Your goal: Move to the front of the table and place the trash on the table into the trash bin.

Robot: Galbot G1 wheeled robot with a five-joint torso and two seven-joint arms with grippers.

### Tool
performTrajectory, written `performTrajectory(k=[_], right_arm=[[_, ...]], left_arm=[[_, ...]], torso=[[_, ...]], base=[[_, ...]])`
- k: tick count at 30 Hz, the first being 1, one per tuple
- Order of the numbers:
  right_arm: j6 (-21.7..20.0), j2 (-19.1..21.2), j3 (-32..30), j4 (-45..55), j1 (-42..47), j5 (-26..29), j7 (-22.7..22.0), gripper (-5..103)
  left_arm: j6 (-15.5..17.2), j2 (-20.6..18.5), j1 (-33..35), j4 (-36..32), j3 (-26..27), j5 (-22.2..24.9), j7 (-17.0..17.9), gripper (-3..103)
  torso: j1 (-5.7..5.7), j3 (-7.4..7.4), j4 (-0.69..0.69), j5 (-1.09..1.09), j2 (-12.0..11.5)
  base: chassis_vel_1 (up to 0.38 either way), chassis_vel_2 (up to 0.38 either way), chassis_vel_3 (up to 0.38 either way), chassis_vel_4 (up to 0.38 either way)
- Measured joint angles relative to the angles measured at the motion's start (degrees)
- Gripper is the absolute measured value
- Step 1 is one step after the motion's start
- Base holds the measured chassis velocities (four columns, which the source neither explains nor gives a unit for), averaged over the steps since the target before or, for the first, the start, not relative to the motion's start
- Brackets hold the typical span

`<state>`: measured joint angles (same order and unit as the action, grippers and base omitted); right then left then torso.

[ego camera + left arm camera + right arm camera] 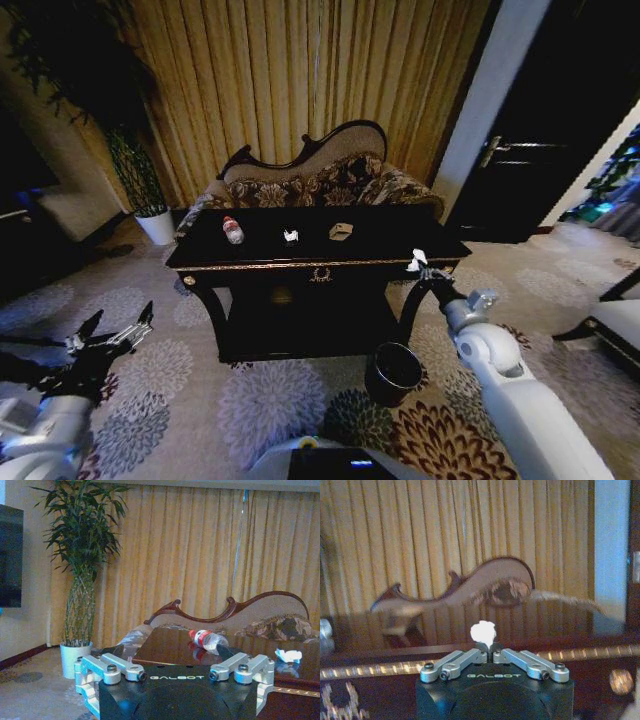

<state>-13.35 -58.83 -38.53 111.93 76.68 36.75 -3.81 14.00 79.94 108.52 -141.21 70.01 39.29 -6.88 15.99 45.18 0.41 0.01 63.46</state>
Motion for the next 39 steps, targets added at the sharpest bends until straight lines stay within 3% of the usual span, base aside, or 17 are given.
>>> performTrajectory(k=[11,17,30,39], right_arm=[[5.7,-7.2,1.4,-16.7,2.2,-9.0,4.8,1],[11.6,-11.0,2.5,-33.1,-1.8,-12.4,6.5,1],[14.7,-14.3,2.6,-51.7,-8.1,-15.8,6.4,1],[14.9,-16.4,2.4,-53.7,-9.7,-16.5,6.3,1]], left_arm=[[-0.5,-0.3,0.0,0.0,0.7,0.2,0.0,100],[-1.7,-0.4,0.7,0.3,1.1,0.4,-0.2,100],[-2.4,0.6,1.0,0.5,0.6,0.1,-0.6,100],[-2.7,0.5,1.2,0.3,1.0,0.1,-0.9,100]], torso=[[-0.04,-0.01,0.01,-0.01,0.0],[-0.04,-0.02,-0.01,-0.01,0.0],[-0.04,-0.01,0.00,-0.01,0.0],[-0.04,-0.01,-0.01,0.00,0.0]], base=[[0.000,0.000,0.000,0.000],[0.000,0.000,0.000,0.000],[0.000,0.000,0.000,0.000],[0.000,0.000,0.000,0.000]])
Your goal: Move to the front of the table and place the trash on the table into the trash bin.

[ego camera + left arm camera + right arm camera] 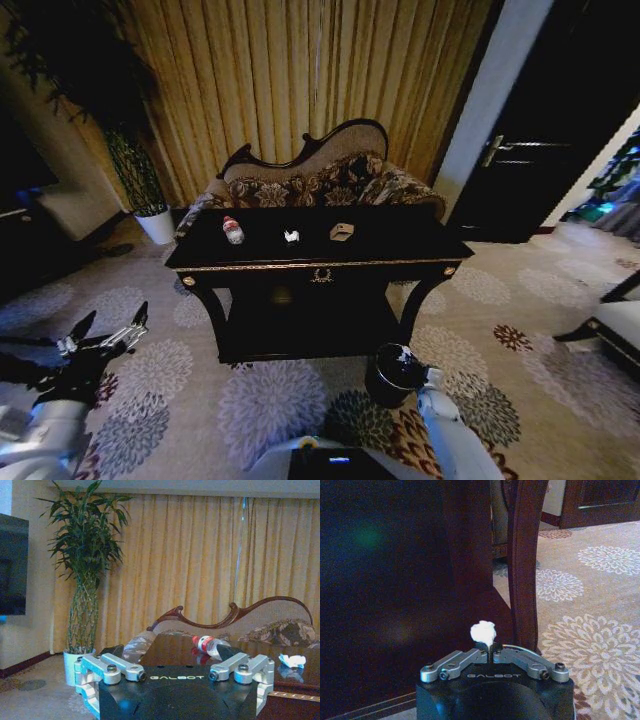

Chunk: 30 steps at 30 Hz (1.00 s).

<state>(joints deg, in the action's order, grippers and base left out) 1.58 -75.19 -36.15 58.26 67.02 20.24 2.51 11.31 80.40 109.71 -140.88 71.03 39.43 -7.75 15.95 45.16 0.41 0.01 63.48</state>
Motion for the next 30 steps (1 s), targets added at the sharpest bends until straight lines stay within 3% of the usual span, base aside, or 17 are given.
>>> performTrajectory(k=[9,14,16,19,25,27,30], right_arm=[[0.6,0.0,-0.3,-0.2,-0.1,-0.1,0.0,-2],[0.6,0.2,-0.4,0.2,0.4,-1.1,0.1,20],[0.6,0.2,-0.4,0.2,0.4,-1.1,0.1,20],[0.6,0.2,-0.5,0.5,0.5,-1.2,0.1,37],[0.6,0.1,-0.5,0.7,0.5,-1.2,0.1,53],[0.6,0.1,-0.5,0.9,0.7,-1.2,0.1,65],[0.6,0.1,-0.6,1.1,0.8,-1.2,0.1,70]], left_arm=[[-0.8,0.6,0.7,0.5,-0.4,-0.1,-0.8,100],[-0.9,0.7,0.5,0.5,-0.4,-0.1,-0.8,100],[-0.9,0.7,0.5,0.5,-0.5,-0.1,-0.8,100],[-0.9,0.9,0.6,0.4,-0.5,-0.2,-0.8,100],[-0.9,0.9,0.6,0.4,-0.5,-0.2,-0.8,100],[-0.9,1.0,0.7,0.4,-0.5,-0.3,-0.8,100],[-0.9,1.1,0.7,0.4,-0.5,-0.3,-0.8,100]], torso=[[0.00,0.00,0.00,0.00,0.0],[0.00,0.00,0.01,0.00,0.0],[0.00,0.00,0.01,0.00,0.0],[0.00,0.00,0.00,0.00,0.0],[0.00,0.00,0.00,0.00,0.0],[0.00,0.00,0.00,0.00,0.0],[0.00,0.00,0.00,-0.01,0.0]], base=[[0.000,0.000,0.000,0.000],[0.000,0.000,0.000,0.000],[0.000,0.000,0.000,0.000],[0.000,0.000,0.000,0.000],[0.000,0.000,0.000,0.000],[0.000,0.000,0.000,0.000],[0.000,0.000,0.000,0.000]])
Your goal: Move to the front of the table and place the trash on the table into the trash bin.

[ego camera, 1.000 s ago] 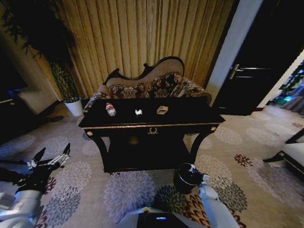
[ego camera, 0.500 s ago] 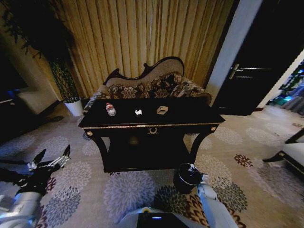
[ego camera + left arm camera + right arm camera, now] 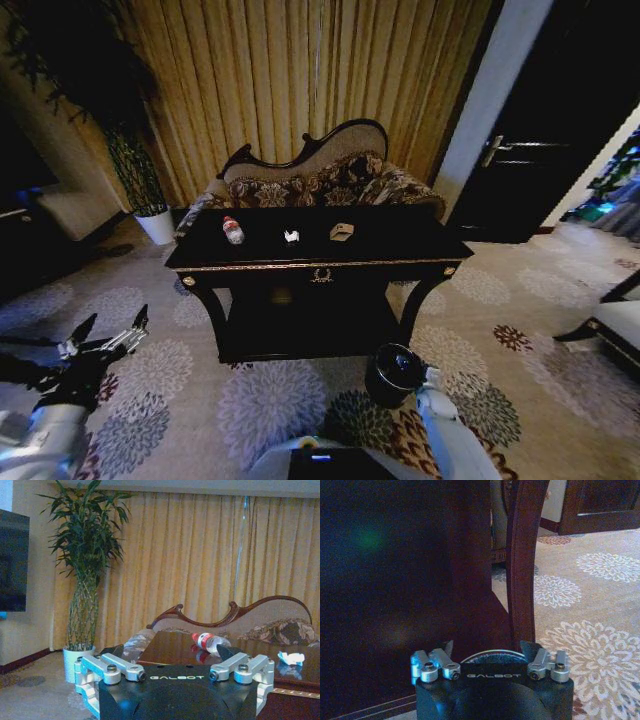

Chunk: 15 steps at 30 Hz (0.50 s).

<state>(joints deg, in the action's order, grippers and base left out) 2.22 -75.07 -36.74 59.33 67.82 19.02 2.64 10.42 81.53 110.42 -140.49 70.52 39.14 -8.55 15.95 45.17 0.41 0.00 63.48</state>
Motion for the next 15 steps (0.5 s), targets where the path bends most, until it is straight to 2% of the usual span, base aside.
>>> performTrajectory(k=[1,2,4,6,7,15], right_arm=[[0.0,0.0,0.0,0.0,0.0,0.0,0.0,70],[0.0,0.1,0.0,0.0,0.0,0.0,0.0,80],[0.0,0.2,0.0,0.1,0.1,0.1,0.0,91],[0.0,0.3,0.0,0.1,0.2,0.1,0.0,91],[0.0,0.3,0.0,0.1,0.2,0.1,0.0,99],[0.1,0.6,-0.1,0.1,0.2,0.3,0.0,100]], left_arm=[[0.0,0.0,0.0,0.0,0.0,0.0,0.0,100],[0.0,0.0,0.0,0.0,0.0,0.0,0.0,100],[0.0,0.0,0.0,0.0,0.0,0.0,0.0,100],[0.0,0.0,0.0,0.0,0.0,0.0,0.0,100],[0.0,-0.1,0.0,0.0,0.0,0.0,0.0,100],[-0.1,0.1,0.0,0.0,0.0,0.0,-0.1,100]], torso=[[0.00,0.00,0.00,0.00,0.0],[0.00,0.00,0.00,0.00,0.0],[0.00,0.00,0.00,0.00,0.0],[0.00,0.00,0.00,0.00,0.0],[0.00,0.00,0.00,0.00,0.0],[0.00,0.00,0.00,0.00,0.0]], base=[[0.000,0.000,0.000,0.000],[0.000,0.000,0.000,0.000],[0.000,0.000,0.000,0.000],[0.000,0.000,0.000,0.000],[0.000,0.000,0.000,0.000],[0.000,0.000,0.000,0.000]])
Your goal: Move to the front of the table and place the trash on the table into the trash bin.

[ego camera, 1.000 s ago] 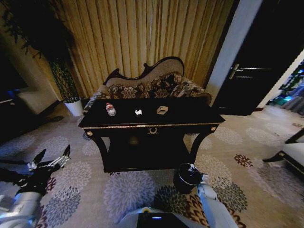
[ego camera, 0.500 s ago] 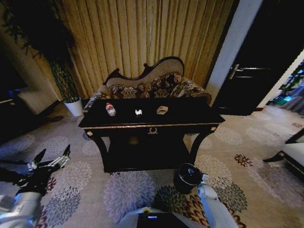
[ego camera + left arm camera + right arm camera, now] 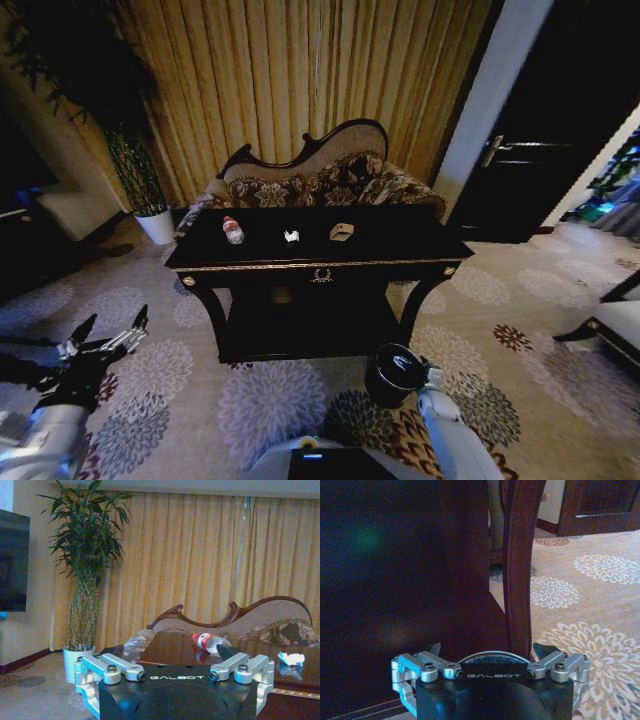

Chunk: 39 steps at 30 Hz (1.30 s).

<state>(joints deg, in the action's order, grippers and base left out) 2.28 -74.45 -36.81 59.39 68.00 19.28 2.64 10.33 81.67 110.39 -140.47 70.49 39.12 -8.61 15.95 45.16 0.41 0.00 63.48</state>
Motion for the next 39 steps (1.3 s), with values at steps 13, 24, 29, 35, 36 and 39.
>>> performTrajectory(k=[13,24,29,35,36,39], right_arm=[[0.0,-0.3,-0.1,0.3,0.5,0.3,0.0,100],[-0.2,0.9,-1.0,14.8,4.4,3.6,0.3,100],[-4.3,1.3,-1.5,25.7,6.7,5.6,0.9,100],[-11.3,2.4,-1.5,42.8,9.9,7.1,-1.3,100],[-14.1,3.1,-1.3,48.3,10.7,8.2,-2.8,100],[-16.3,4.1,-1.1,54.7,11.0,9.3,-4.5,100]], left_arm=[[-0.2,0.2,0.0,0.2,0.0,0.0,-0.5,100],[-0.3,0.1,0.1,0.1,0.1,0.0,-1.1,100],[-0.3,0.0,-0.1,0.4,0.1,0.0,-1.1,100],[-0.3,-0.3,0.1,0.4,0.2,0.1,-0.8,100],[-0.3,-0.4,0.0,0.3,0.3,0.2,-0.7,100],[-0.3,-0.5,-0.2,0.2,0.4,0.3,-0.6,100]], torso=[[0.00,0.00,0.00,0.00,0.0],[0.00,0.00,0.00,-0.01,0.0],[0.00,0.00,0.00,0.01,0.0],[0.00,0.00,0.00,0.00,0.0],[0.00,0.00,0.00,0.01,0.0],[-0.01,-0.01,0.00,0.01,0.0]], base=[[0.000,0.000,0.000,0.000],[0.000,0.000,0.000,0.000],[0.000,0.000,0.000,0.000],[0.000,0.000,0.000,0.000],[0.000,0.000,0.000,0.000],[0.000,0.000,0.000,0.000]])
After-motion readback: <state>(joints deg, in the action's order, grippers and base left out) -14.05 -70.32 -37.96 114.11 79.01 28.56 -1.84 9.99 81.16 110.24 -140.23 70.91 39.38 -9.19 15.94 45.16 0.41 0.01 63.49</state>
